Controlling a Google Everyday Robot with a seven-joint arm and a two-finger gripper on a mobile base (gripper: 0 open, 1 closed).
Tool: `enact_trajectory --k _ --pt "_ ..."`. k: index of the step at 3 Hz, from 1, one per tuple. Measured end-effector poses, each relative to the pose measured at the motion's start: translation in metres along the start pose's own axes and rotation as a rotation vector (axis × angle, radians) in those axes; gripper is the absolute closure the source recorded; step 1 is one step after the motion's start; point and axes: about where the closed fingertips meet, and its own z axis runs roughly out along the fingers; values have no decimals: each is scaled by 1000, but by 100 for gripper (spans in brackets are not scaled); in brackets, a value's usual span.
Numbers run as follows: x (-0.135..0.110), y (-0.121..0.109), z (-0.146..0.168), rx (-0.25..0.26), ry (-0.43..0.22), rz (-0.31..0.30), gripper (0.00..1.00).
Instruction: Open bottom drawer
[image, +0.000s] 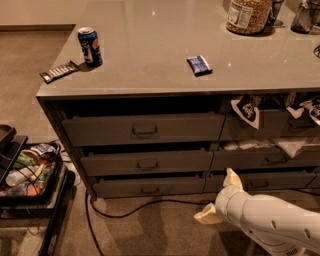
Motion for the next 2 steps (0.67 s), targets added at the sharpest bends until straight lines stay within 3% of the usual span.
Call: enact_trajectory --k 1,2 --pt "13 0 -6 -21 40 -93 0" --pt "48 23 -10 -124 116 -265 0"
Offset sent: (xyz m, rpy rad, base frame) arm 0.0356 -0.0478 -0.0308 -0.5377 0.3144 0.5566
